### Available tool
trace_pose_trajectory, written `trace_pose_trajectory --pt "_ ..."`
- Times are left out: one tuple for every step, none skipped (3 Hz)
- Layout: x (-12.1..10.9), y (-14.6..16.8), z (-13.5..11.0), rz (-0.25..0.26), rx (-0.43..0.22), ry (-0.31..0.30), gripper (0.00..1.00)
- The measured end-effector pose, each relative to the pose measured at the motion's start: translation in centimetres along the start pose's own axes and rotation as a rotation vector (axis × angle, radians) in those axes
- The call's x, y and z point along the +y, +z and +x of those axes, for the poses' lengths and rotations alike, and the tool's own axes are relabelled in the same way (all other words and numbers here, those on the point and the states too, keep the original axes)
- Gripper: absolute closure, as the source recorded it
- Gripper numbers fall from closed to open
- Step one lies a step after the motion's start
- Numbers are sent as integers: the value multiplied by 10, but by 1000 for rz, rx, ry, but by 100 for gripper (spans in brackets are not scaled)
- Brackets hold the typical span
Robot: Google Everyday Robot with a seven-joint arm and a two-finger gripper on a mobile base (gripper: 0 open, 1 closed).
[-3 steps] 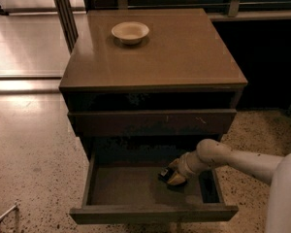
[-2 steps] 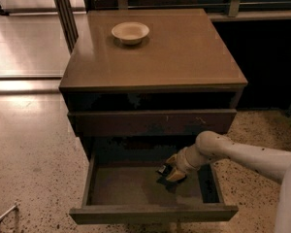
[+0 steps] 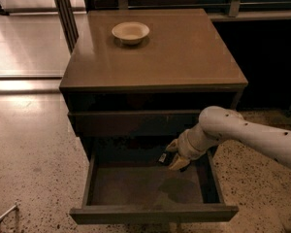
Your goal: Pick rxbar chocolate from middle drawer and place on counter
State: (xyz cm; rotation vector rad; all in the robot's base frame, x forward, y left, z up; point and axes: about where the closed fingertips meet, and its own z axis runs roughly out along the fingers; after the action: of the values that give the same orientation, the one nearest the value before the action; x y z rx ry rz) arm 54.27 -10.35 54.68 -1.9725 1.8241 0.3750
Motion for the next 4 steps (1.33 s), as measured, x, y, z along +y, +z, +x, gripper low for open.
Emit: trace_pose_trajectory --pt "0 0 0 0 0 0 100" --pt "2 -3 -7 -31 10 -20 100" --pt "12 -24 -40 -89 47 -82 100" --pt "16 -85 -93 -80 110 -140 100"
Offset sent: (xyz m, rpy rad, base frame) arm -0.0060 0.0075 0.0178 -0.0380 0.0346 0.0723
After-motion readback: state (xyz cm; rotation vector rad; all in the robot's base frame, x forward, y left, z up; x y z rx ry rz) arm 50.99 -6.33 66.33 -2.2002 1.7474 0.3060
